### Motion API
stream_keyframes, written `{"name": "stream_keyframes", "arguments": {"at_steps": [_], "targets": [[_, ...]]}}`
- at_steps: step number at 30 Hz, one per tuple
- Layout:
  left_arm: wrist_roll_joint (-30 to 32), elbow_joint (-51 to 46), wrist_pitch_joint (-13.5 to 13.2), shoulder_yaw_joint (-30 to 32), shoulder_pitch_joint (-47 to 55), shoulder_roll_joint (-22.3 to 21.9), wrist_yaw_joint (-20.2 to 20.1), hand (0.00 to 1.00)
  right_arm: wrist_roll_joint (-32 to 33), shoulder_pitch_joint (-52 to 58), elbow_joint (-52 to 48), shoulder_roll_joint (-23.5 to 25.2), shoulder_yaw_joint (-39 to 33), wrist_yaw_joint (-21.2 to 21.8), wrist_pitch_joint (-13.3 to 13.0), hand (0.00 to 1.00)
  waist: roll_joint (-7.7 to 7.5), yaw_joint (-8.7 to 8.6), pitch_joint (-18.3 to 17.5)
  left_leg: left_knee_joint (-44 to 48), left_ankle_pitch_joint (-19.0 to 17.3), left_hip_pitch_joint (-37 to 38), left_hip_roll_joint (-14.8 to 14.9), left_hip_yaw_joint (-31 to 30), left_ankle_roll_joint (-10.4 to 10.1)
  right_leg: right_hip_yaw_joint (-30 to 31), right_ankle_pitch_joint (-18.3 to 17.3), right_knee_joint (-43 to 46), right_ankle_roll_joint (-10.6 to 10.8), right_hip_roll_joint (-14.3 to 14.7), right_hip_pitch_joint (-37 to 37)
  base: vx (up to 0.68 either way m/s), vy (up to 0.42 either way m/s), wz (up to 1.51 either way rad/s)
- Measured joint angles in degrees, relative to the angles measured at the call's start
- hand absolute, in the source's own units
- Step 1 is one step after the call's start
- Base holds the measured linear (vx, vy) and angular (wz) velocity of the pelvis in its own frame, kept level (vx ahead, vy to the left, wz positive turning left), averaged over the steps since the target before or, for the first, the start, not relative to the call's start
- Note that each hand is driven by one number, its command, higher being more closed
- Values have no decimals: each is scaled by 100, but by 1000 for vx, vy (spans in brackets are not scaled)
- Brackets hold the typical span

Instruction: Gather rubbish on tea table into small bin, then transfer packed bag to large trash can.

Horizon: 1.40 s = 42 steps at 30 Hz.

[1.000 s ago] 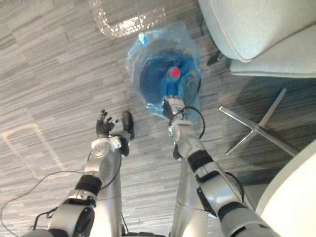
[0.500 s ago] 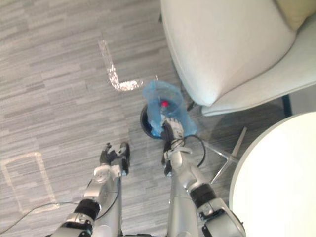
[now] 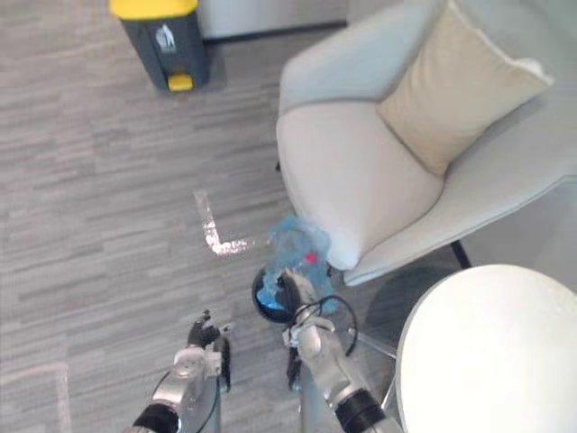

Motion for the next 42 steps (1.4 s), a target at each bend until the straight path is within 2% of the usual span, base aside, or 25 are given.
{"name": "stream_keyframes", "arguments": {"at_steps": [6,10,12,18,31,37,42], "targets": [[211,-611,8,-53,313,287,-99,0,326,123,-48,-257,-190,243,-35,100,41,-79,-233,-496,108,712,-77,174,13,213,470,-1006,89,82,837,50,44,-19],[320,-1674,-4,-60,737,506,-108,0,761,229,-625,-510,-208,442,-178,100,52,-73,-388,-728,146,1036,-169,315,49,419,698,-1412,140,77,1152,-9,30,-20],[342,-2290,-55,-151,923,589,-109,0,1083,221,-910,-724,-196,592,-286,100,38,-71,-426,-815,140,1173,-208,364,62,514,736,-1487,150,53,1239,-51,34,-16],[556,-3098,-171,-415,1122,758,-118,0,1732,183,-1297,-1203,-116,829,-411,100,39,-73,-559,-935,127,1390,-252,390,55,610,747,-1557,175,21,1406,-26,19,-8],[1267,-3634,-182,-1001,1199,921,-121,0,2575,-552,-1630,-1664,49,1014,-492,100,20,-106,-686,-1030,124,1479,-345,402,116,782,820,-1661,205,27,1425,4,6,-5],[1590,-3714,-313,-1196,707,1240,-121,0,2809,-748,-1658,-1730,187,1018,-563,100,17,-130,-750,-1026,84,1571,-348,393,160,814,825,-1675,215,12,1527,0,0,0],[1910,-3738,-399,-1346,402,1587,-120,0,2863,-905,-1832,-1843,288,1022,-640,100,14,-236,-763,-1028,84,1567,-369,382,163,818,820,-1670,222,-23,1524,-26,7,1]]}}
